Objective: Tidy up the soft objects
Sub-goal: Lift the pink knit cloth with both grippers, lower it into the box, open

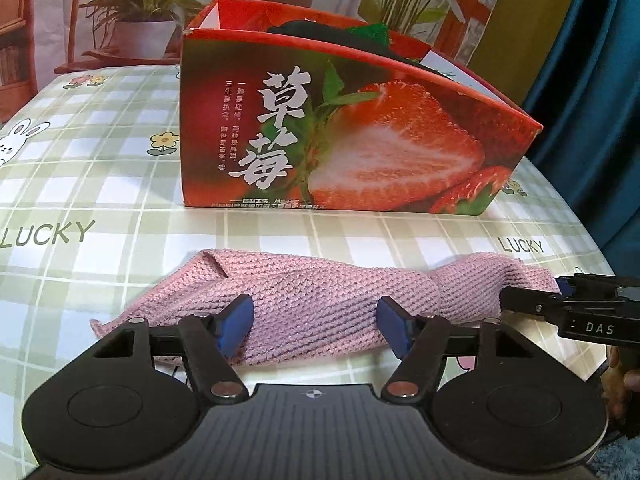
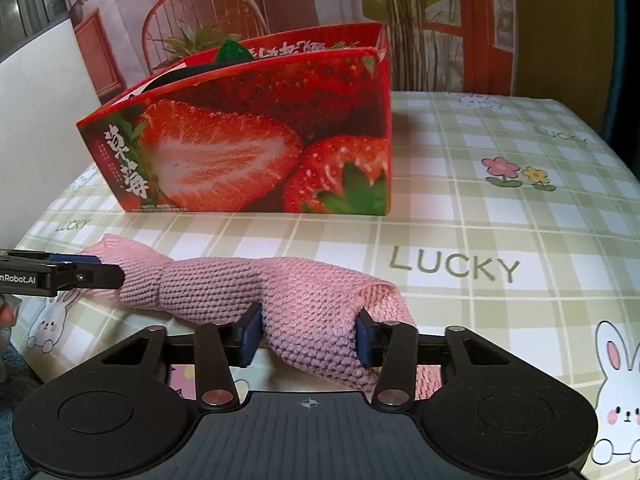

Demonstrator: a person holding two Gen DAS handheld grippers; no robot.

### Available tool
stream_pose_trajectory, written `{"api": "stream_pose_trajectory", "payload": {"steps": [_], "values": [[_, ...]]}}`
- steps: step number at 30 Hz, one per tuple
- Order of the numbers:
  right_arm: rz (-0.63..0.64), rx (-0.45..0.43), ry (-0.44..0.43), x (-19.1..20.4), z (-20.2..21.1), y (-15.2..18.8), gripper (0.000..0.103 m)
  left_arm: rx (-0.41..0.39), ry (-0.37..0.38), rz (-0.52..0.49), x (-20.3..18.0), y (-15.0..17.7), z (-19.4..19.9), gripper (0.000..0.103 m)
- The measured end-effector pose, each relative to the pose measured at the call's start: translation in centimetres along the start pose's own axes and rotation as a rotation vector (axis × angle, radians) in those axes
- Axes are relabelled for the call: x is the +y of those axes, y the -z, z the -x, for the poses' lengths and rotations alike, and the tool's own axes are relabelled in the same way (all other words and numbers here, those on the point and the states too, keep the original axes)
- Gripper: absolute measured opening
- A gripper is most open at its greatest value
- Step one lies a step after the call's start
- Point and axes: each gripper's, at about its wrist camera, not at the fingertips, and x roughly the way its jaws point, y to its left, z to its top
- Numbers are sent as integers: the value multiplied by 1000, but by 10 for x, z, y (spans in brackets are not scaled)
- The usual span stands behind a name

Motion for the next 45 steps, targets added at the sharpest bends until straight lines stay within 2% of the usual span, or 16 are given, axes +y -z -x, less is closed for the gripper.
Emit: {"api": "stream_pose_trajectory", "payload": {"steps": [2, 3, 4, 5, 6, 9, 16, 23, 28, 34, 39, 42, 45], "values": [[5, 1, -10, 1, -1, 0, 31, -11, 15, -2, 1, 1, 3, 55], [4, 3, -24, 2, -1, 0, 26, -14, 37, -5, 1, 1, 3, 34], [2, 5, -35, 2, -1, 0, 22, -13, 49, -3, 1, 1, 3, 28], [2, 8, -45, 3, -1, -1, 19, -19, 49, -4, 1, 1, 3, 27], [4, 6, -60, 4, 1, -1, 15, -27, 54, -3, 1, 2, 4, 21], [23, -21, -81, 8, 7, -3, 13, -62, 75, 19, 4, 1, 9, 15], [32, -118, -122, 8, 29, -16, 12, -179, 98, -3, -1, -7, 34, 13], [61, -250, -162, 8, 63, -39, 12, -326, 106, -24, -9, -28, 74, 14], [82, -363, -188, 9, 89, -67, 12, -428, 101, -55, -19, -55, 101, 14], [120, -440, -173, 8, 96, -113, 12, -492, 79, -92, -33, -98, 102, 14], [77, -455, -147, 2, 77, -144, 12, -472, 60, -92, -35, -127, 78, 14], [53, -432, -145, -3, 59, -154, 12, -410, 60, -76, -31, -134, 59, 14], [81, -366, -157, -3, 38, -157, 12, -325, 59, -75, -25, -131, 41, 14]]}}
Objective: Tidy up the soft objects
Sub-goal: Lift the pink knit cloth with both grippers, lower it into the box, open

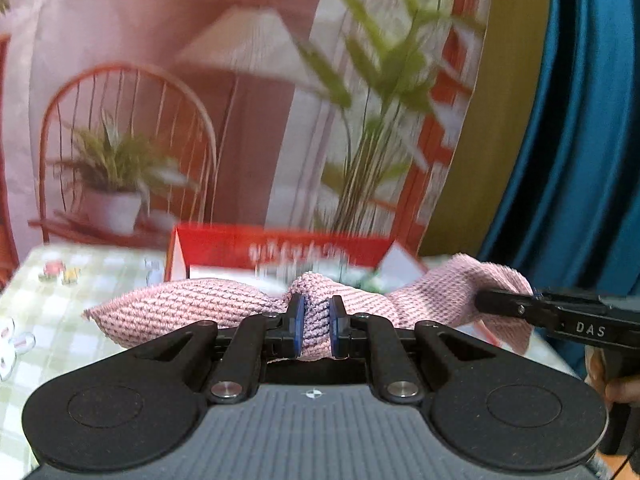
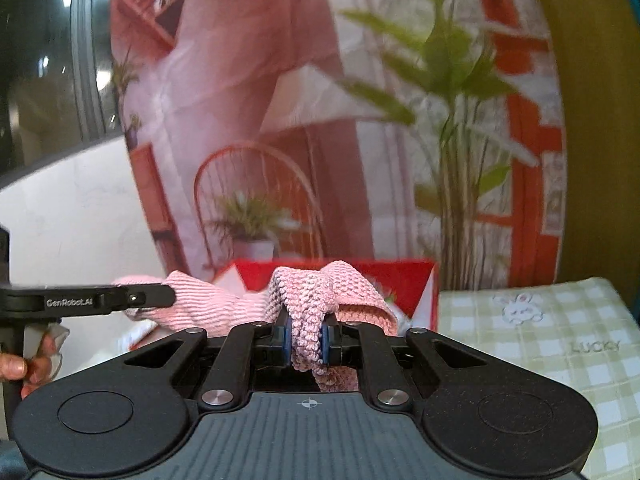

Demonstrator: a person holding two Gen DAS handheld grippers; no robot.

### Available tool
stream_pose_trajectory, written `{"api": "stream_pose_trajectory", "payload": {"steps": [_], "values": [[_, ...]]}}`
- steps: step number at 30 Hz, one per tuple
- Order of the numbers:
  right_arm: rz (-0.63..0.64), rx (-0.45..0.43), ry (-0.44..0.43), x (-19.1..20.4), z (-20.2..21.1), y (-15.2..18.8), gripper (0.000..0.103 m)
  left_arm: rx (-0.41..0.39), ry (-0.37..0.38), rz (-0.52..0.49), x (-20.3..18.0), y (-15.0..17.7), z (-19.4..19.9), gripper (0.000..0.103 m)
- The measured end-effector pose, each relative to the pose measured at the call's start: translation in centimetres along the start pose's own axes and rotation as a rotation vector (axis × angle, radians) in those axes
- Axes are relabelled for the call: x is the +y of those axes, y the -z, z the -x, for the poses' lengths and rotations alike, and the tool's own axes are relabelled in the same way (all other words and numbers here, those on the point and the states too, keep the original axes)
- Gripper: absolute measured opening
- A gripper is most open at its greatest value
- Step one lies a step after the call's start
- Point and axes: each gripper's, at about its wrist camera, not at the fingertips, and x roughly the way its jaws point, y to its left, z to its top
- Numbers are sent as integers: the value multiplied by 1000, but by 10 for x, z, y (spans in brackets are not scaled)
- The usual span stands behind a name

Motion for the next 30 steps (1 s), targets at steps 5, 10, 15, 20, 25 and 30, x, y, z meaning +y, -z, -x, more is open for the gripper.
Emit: {"api": "stream_pose_trajectory", "payload": {"steps": [5, 10, 15, 20, 25, 30], "values": [[59, 130, -13, 5, -33, 13, 12, 109, 6, 68, 15, 9, -28, 14], [16, 219, -1, 2, -67, 11, 13, 168, -2, 45, 17, -2, -55, 14], [-60, 316, 27, -9, -100, 5, 13, 240, -35, 10, 17, -13, -80, 15], [-76, 386, 57, -13, -123, 4, 13, 275, -51, -25, 16, -14, -94, 15], [-120, 440, 68, -16, -133, 11, 13, 271, -55, -10, 15, -10, -95, 16], [-121, 456, 59, -18, -126, 15, 13, 250, -39, -6, 10, -9, -85, 20]]}}
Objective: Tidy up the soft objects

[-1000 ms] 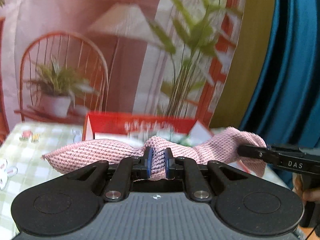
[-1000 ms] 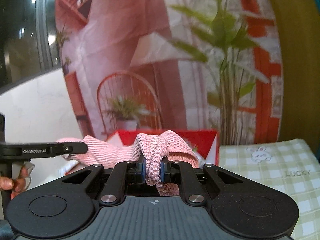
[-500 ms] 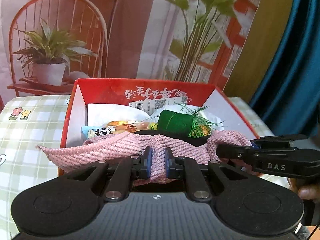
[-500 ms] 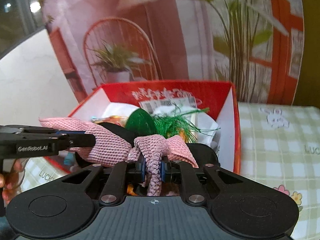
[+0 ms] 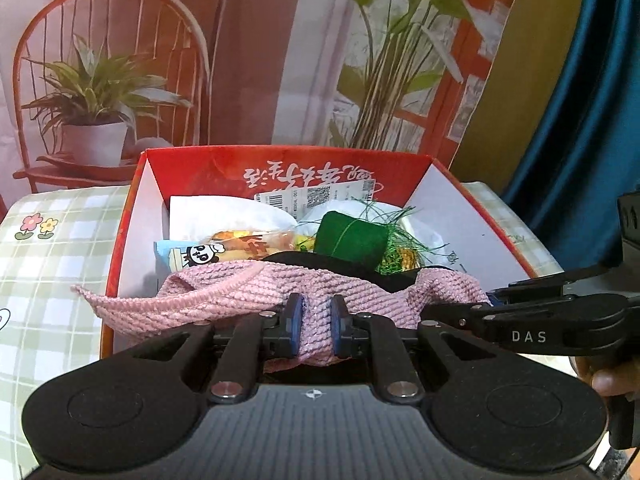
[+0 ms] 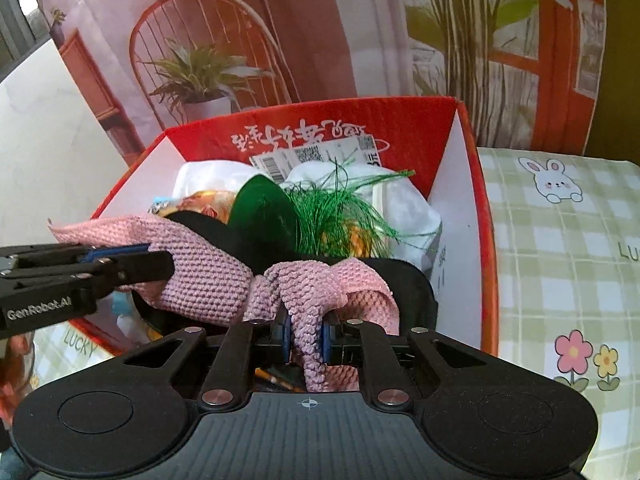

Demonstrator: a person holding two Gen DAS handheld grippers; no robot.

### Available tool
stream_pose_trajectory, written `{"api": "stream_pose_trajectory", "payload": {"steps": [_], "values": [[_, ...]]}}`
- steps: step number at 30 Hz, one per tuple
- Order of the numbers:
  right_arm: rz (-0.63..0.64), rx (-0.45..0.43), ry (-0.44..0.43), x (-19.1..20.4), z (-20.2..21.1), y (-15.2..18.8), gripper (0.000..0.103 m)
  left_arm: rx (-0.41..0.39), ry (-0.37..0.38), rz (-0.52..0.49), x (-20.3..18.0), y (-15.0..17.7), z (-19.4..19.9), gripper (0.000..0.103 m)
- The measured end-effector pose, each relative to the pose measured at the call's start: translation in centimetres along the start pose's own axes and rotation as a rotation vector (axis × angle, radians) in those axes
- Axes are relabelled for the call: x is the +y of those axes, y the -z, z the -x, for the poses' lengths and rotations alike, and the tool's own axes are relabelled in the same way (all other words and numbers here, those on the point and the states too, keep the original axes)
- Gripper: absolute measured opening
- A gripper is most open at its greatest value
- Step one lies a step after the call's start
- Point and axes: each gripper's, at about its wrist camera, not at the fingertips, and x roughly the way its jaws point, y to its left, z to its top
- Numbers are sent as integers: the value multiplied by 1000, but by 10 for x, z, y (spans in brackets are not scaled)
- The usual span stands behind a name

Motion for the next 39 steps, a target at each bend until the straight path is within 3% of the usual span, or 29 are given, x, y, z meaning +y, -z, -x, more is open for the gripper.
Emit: {"api": "stream_pose_trajectory", "payload": {"steps": [2, 4, 6, 9, 12, 16, 25, 33, 39], "values": [[10, 0, 12, 1, 4, 2, 13, -12, 4, 2, -1, 2, 5, 28], [-5, -6, 20, 2, 9, 5, 15, -27, 0, -15, -5, 4, 11, 60], [-7, -15, 30, 3, 14, 7, 18, -51, -24, -32, -9, 6, 18, 80], [20, -41, 62, 7, 23, 10, 25, -88, -81, -64, -16, 8, 30, 96], [67, -70, 89, 13, 34, 14, 35, -109, -105, -55, -17, 7, 41, 103], [96, -109, 93, 19, 48, 18, 61, -106, -186, -27, -15, 5, 51, 103], [131, -186, 93, 33, 76, 22, 99, -78, -270, 6, -9, 7, 72, 103], [120, -270, 110, 39, 112, 24, 103, -207, -156, -6, -12, 14, 113, 103], [101, -350, 96, 44, 151, 30, 103, -291, -134, 28, -20, 16, 147, 103]]}}
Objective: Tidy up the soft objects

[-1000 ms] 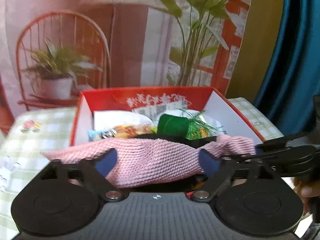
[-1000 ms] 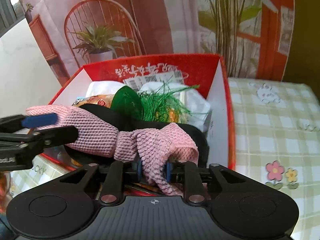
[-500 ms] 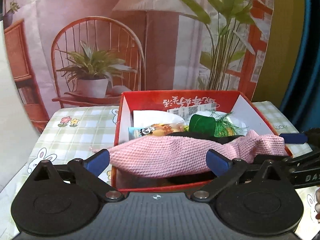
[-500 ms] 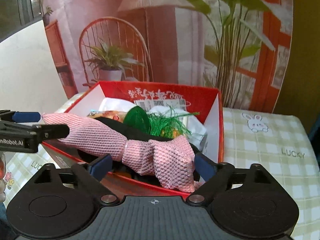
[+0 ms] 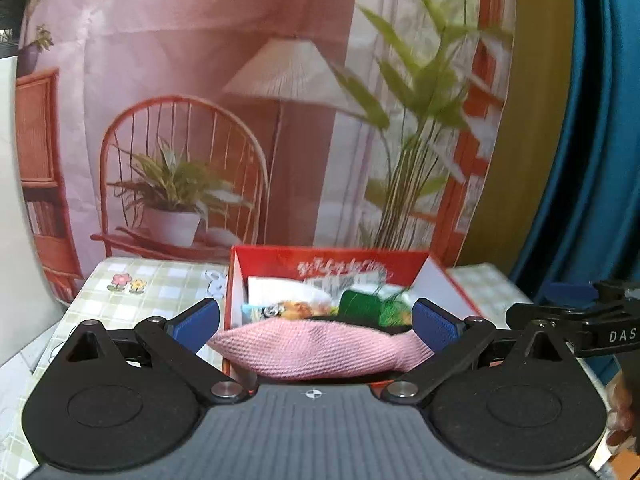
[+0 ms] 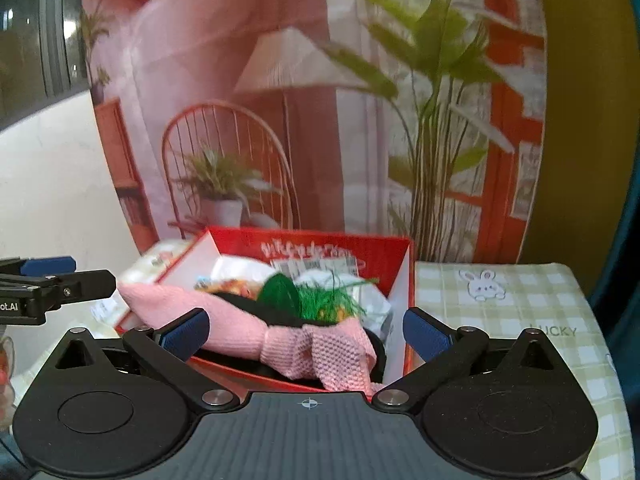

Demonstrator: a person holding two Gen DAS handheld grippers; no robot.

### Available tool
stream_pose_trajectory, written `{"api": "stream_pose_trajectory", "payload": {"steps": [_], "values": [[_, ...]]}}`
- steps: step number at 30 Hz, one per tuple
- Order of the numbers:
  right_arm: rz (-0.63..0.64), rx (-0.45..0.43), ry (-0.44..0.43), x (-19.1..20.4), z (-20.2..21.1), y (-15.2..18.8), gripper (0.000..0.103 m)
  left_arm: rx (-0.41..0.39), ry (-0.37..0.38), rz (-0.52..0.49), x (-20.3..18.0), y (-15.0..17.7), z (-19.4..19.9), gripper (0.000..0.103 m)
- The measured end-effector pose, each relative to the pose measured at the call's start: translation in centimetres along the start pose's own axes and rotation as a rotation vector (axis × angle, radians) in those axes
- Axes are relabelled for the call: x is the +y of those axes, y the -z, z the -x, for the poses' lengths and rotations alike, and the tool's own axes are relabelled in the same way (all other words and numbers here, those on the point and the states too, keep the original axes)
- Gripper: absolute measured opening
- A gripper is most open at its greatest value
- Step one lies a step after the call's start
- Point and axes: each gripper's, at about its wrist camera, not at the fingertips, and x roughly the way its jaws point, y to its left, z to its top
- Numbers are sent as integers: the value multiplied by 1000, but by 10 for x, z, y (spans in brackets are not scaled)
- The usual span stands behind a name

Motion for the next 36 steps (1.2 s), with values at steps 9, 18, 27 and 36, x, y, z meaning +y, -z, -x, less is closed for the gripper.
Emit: {"api": "stream_pose_trajectory", "payload": {"steps": [9, 18, 27, 36], "values": [[-9, -90, 24, 1, 55, -7, 103, -32, -111, -51, -23, -20, 37, 103], [-7, -139, 74, 6, 96, -21, 103, -127, -127, -115, -51, -35, 78, 103], [-1, -215, 115, 15, 142, -29, 103, -194, -115, -108, -72, -39, 124, 103], [-12, -230, 116, 23, 167, -22, 103, -232, -126, -117, -82, -34, 144, 103]]}}
